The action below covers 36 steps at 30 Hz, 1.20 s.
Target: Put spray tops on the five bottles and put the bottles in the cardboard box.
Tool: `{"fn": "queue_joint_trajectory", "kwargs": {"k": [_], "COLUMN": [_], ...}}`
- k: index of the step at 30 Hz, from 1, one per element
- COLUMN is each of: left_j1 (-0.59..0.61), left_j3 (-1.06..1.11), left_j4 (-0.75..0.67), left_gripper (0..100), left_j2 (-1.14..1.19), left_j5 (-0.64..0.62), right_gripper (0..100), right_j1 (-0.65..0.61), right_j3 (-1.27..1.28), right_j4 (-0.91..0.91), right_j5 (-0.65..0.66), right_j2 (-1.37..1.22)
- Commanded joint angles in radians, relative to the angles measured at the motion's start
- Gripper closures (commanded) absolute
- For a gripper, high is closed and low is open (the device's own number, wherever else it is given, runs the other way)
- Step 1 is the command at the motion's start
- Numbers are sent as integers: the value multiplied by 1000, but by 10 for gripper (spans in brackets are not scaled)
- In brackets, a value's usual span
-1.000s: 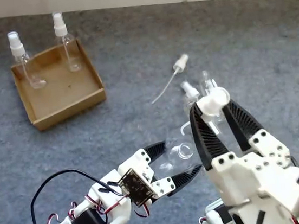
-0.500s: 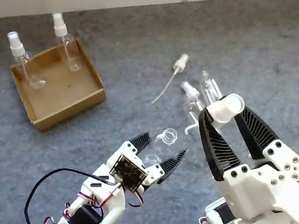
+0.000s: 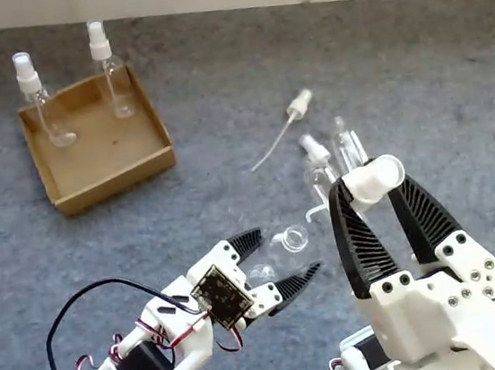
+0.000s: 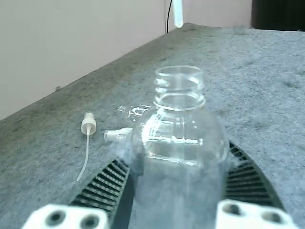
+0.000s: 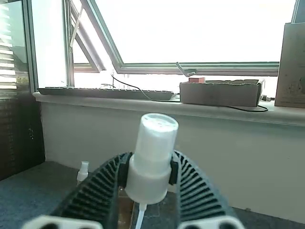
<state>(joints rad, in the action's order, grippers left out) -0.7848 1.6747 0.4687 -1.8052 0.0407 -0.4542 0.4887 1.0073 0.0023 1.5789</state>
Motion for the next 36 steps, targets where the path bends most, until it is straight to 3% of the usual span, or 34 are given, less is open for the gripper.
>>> {"fn": "queue_joint_trajectory", "kwargs": {"k": [1, 5, 14, 27, 31, 36], "left_j1": [-36, -31, -30, -30, -28, 5], "left_j3": [19, 19, 19, 2, 19, 21], "left_j4": [-8, -37, -41, -46, -137, -155], "left_gripper": [853, 853, 853, 853, 853, 853], "left_j2": [-13, -13, -13, -15, -15, -15], "left_j5": [3, 5, 8, 8, 8, 9], "right_gripper": [980, 980, 980, 979, 974, 865], "right_j1": [1, 2, 2, 2, 2, 2], "right_j3": [-33, -31, -31, 131, 174, 208], "right_j4": [8, 10, 107, 101, 140, 203], "right_j5": [-43, -138, -129, -127, -127, -127], "right_j2": [-1, -1, -1, 1, 1, 1]}}
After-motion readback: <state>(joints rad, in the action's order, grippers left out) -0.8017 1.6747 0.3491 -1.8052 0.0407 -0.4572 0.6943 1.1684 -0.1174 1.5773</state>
